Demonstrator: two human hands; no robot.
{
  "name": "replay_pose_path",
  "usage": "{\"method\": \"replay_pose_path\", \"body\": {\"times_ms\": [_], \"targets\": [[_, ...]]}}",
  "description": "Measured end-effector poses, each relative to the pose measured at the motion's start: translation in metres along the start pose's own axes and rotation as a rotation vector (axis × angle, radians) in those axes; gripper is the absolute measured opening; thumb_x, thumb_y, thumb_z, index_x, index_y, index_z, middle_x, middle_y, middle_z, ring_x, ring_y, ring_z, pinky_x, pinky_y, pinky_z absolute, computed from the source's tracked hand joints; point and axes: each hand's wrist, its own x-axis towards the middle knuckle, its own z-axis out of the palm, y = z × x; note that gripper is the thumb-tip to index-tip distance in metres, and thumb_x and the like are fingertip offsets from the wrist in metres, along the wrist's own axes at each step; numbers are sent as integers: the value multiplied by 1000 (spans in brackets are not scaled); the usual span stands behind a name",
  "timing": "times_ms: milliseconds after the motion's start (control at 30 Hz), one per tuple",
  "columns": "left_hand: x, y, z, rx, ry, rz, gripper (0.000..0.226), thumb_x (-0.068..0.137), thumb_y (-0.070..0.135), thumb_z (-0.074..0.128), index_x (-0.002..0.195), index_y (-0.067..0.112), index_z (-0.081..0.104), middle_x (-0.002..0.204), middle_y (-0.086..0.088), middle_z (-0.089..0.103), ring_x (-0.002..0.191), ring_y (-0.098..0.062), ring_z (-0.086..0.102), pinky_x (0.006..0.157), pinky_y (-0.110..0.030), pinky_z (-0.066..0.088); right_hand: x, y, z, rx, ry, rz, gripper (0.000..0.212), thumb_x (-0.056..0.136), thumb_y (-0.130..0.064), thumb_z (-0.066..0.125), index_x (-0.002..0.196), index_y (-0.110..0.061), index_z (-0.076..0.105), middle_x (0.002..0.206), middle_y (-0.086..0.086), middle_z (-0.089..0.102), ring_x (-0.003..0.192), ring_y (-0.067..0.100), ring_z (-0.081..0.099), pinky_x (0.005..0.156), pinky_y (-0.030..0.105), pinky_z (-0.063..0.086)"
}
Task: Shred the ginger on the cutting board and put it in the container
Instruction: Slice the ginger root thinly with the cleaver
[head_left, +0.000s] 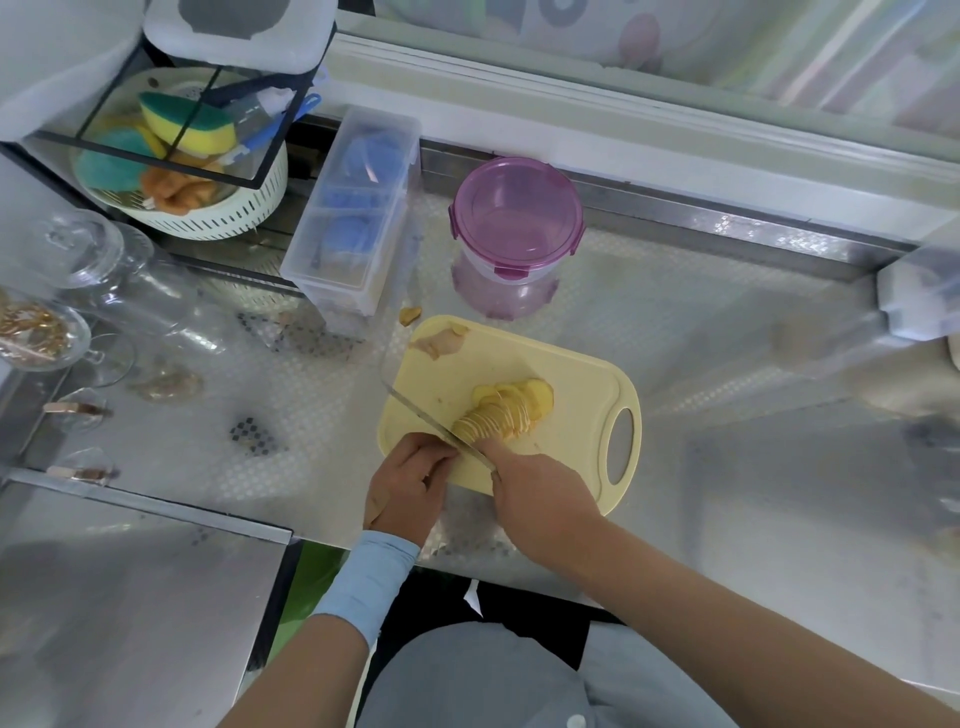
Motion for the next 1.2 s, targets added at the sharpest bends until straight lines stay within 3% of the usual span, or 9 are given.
{"method": "replay_pose_path", "body": {"times_ms": [100, 333, 567, 1033, 1200], "targets": [[0, -1, 0, 9, 11, 10, 23, 88, 25, 56, 84, 14, 75, 93, 2, 66, 78, -8, 59, 68, -19, 47, -9, -1, 2, -40, -20, -1, 64, 92, -1, 45, 145, -33, 29, 71, 0, 50, 60, 19, 45, 50, 31, 28], [1, 0, 1, 20, 28, 8, 22, 86, 25, 56, 81, 13, 74, 94, 8, 61, 72, -8, 55, 65, -12, 40, -23, -1, 2, -64, -3, 20, 58, 93, -5, 45, 143, -30, 31, 69, -2, 44, 62, 21, 44, 58, 34, 33], [2, -2, 1, 56, 19, 12, 23, 85, 23, 55, 79, 10, 73, 89, -3, 67, 70, -13, 53, 64, -11, 35, -27, 1, 3, -56, -8, 52, 58, 90, -2, 47, 136, -32, 30, 73, 3, 52, 60, 23, 47, 55, 36, 37], [2, 5, 0, -7, 18, -50, 26, 86, 25, 54, 80, 11, 76, 90, -1, 68, 78, -7, 57, 69, -15, 43, -18, -2, -4, -50, -83, 74, 48, 87, 5, 44, 128, -19, 39, 73, 7, 50, 57, 22, 44, 50, 35, 35], [1, 8, -2, -13, 21, -67, 26, 86, 25, 54, 81, 12, 76, 91, 0, 68, 80, -5, 57, 74, -1, 36, -16, -3, -3, -41, -87, 80, 46, 85, 7, 42, 124, -17, 40, 71, 6, 49, 57, 21, 43, 48, 34, 32]]}}
